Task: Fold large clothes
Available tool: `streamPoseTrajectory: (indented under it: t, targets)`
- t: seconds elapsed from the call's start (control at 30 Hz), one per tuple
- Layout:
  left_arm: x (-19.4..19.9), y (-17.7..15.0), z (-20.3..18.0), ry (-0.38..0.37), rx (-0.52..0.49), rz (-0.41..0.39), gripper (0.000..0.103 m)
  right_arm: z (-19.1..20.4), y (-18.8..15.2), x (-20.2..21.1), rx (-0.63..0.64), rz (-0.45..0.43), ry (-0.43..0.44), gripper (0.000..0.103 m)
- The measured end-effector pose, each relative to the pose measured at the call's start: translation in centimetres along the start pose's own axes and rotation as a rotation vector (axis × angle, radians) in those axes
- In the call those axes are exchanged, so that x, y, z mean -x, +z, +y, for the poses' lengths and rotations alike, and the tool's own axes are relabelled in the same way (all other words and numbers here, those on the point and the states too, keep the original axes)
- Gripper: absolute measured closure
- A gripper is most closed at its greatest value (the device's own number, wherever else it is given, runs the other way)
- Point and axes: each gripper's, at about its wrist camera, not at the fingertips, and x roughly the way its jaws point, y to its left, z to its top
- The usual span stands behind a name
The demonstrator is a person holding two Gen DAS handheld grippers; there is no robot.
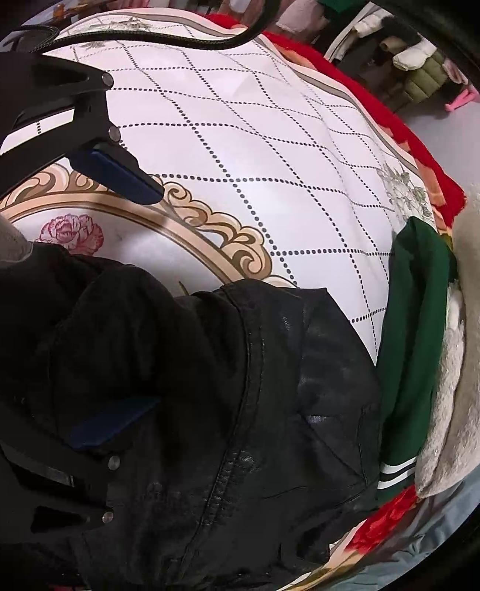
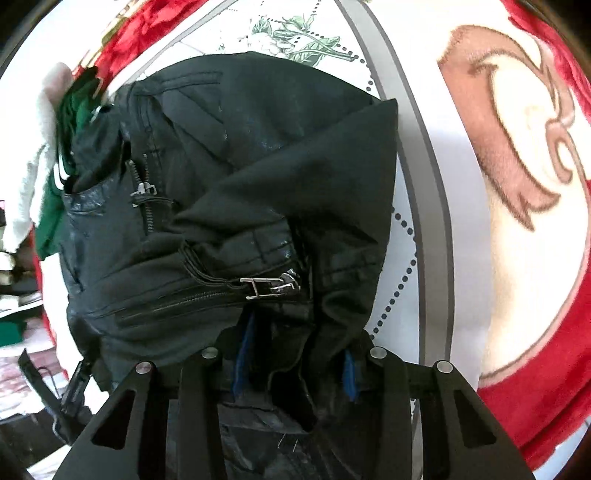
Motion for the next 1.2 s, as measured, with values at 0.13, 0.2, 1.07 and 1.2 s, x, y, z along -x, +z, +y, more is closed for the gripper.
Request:
streamPoseTrajectory:
  t: [0.13,0.2,1.07,1.2]
  targets:
    - [-0.2,0.1,0.2,-0.008,0.023,0.014,0.000,0.6,-0.2,0.1,0.029,-0.014,-0.037,0.059]
    - [-0.6,0.2,0.6,-0.016,0.030,0.021,0.000,1.2,-0.5,0.1,0.037,-0.022,-0.052,0.058]
    - [3.3,0.8,-1.2,0.096,-0.020,-0.026,0.000,1.0,-1.9,1.8,0.076,-0.038,-0.044,0.043]
    - [7.1,-0.6,-3.9,0.154,-0.018,-0.049,0.000,-0.3,-3.3,4.5,0.154,-0.053,-0.011,0.036]
